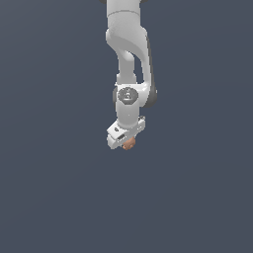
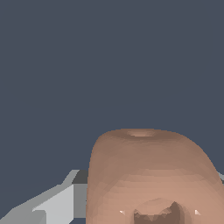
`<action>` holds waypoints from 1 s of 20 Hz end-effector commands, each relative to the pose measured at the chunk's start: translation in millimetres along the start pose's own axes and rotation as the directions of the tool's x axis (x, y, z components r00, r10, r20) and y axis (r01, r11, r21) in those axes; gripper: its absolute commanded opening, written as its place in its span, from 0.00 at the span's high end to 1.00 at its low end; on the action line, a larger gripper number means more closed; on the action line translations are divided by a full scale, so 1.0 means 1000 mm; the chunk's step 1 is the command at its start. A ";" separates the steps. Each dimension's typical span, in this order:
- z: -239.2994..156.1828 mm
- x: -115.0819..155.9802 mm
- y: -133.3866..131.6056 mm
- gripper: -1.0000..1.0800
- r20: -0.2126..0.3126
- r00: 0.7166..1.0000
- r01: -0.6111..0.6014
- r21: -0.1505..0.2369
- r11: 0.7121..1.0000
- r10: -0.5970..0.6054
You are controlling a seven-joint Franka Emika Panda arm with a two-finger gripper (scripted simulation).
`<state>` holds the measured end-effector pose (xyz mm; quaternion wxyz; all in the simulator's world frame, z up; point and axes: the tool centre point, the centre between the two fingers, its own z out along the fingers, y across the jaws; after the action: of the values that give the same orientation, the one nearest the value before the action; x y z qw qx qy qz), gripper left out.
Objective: Pick up the object and move it to a goal position.
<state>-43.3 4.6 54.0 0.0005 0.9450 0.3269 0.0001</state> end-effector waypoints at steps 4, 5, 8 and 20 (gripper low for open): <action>-0.013 0.038 -0.051 1.00 0.000 1.000 0.002 0.000 1.000 -0.002; -0.015 0.045 -0.060 1.00 0.000 1.000 0.002 0.000 1.000 -0.002; -0.020 0.062 -0.081 1.00 0.000 1.000 0.002 0.000 1.000 -0.002; -0.028 0.089 -0.111 1.00 0.000 1.000 0.002 0.001 1.000 -0.002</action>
<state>-42.8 147.9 82.0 0.0000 0.9444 0.3287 0.0001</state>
